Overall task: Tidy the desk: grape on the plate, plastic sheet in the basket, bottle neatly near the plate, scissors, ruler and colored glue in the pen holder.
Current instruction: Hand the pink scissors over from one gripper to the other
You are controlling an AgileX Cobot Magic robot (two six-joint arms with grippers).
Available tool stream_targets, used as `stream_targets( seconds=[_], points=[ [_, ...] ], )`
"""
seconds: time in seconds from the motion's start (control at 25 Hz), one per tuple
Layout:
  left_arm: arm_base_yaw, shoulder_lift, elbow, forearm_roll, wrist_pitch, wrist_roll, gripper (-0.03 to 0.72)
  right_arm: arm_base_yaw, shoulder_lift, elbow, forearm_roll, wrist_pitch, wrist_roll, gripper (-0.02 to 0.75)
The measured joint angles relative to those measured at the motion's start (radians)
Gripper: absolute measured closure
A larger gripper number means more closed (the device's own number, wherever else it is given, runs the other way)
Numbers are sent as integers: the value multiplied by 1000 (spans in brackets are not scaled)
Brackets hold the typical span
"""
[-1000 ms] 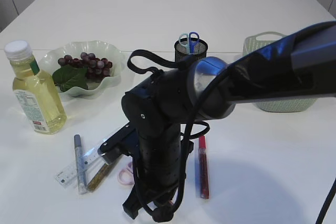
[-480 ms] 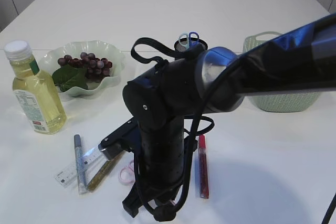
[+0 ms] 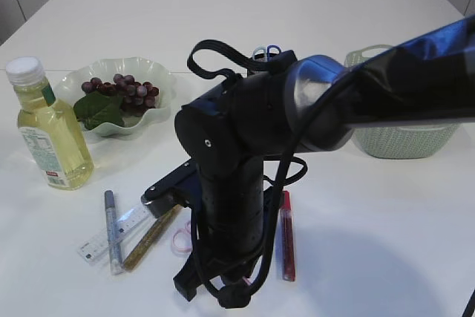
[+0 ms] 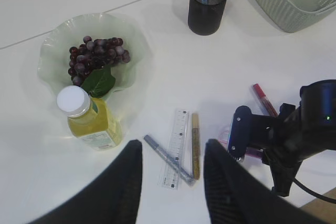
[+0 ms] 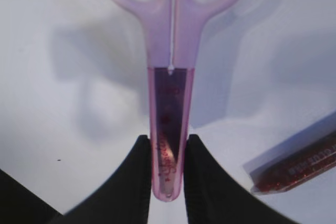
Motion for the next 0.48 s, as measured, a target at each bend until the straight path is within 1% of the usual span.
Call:
stream_targets(
  seconds=[0.2,0.48],
  points=[
    [0,9,0,0,0,-16,398,0,-37,0,-41,2,31,582],
    [0,72,0,-39,-4,-25,398,-8,-82,0,-50,-21,55,582]
  ],
)
